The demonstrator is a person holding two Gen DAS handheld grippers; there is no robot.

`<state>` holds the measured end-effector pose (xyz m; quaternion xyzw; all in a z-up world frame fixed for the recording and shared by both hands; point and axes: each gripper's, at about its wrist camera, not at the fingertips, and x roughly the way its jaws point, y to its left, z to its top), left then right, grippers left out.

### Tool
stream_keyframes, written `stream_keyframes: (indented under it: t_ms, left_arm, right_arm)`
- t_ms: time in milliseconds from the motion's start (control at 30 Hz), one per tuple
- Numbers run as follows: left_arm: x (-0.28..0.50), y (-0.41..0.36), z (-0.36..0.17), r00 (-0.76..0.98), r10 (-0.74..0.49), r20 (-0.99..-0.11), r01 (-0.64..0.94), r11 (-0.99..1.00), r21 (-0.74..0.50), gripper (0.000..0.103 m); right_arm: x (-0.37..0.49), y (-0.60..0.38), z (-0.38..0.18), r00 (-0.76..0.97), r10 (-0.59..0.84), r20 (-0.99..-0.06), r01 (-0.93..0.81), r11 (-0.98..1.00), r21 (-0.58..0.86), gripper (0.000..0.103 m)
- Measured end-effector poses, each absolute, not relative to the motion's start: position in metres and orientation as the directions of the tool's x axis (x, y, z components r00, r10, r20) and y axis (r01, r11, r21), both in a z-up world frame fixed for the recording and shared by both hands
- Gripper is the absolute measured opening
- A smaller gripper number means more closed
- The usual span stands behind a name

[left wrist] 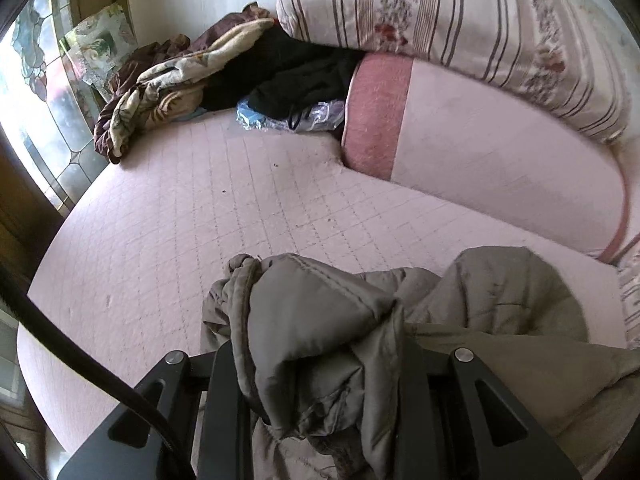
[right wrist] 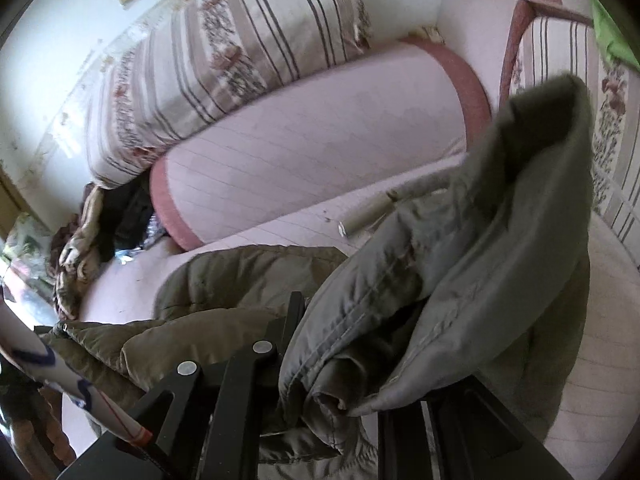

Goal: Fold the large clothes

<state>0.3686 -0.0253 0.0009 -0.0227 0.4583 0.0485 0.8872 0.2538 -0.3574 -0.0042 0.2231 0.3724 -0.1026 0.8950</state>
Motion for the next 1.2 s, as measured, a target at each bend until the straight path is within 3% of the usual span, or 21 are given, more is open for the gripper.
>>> stream_keyframes:
  t_ms: [433, 700, 800, 867, 933, 1000, 1067, 1200]
  left_arm:
    - [0.418, -0.045, -0.077, 0.533, 0.166, -0.829, -0.135, 0.985, 0.111, 0.031]
    - [0.428, -0.052, -0.095, 0.542, 0.171, -0.823, -0.138, 0.984, 0.113, 0.035]
    - [0.425, -0.043, -0.084, 0.528, 0.108, -0.843, -0.107, 0.992, 0.060, 0.041]
    - [0.417, -0.027, -0.068, 0.533, 0.015, -0.846, -0.094, 0.995, -0.041, 0.046]
    - [0.404, -0.007, -0.046, 0.548, -0.114, -0.829, -0.077, 0.980, -0.186, 0.059]
    - [0.392, 0.010, -0.025, 0.572, -0.206, -0.794, -0.061, 0.955, -0.291, 0.066]
    - [0.376, 0.025, 0.004, 0.621, -0.241, -0.746, -0.050, 0.938, -0.344, 0.074]
    - [0.356, 0.029, 0.039, 0.655, -0.259, -0.710, -0.015, 0.935, -0.354, 0.076]
  right_arm:
    - [0.316, -0.373, -0.077, 0.637, -0.031, -0.770, 0.405, 0.863, 0.301, 0.017]
    - [0.321, -0.382, -0.103, 0.649, 0.000, -0.761, 0.403, 0.849, 0.343, 0.019]
    - [0.322, -0.384, -0.101, 0.635, 0.010, -0.772, 0.408, 0.845, 0.347, 0.020]
    - [0.316, -0.386, -0.091, 0.635, 0.027, -0.772, 0.412, 0.833, 0.368, 0.024]
    - [0.306, -0.390, -0.076, 0.659, 0.052, -0.751, 0.407, 0.815, 0.414, 0.031]
    - [0.292, -0.395, -0.059, 0.696, 0.090, -0.713, 0.384, 0.792, 0.475, 0.047]
    - [0.280, -0.396, -0.042, 0.725, 0.113, -0.680, 0.359, 0.781, 0.511, 0.066]
    - [0.255, -0.387, -0.005, 0.770, 0.061, -0.635, 0.339, 0.804, 0.488, 0.082]
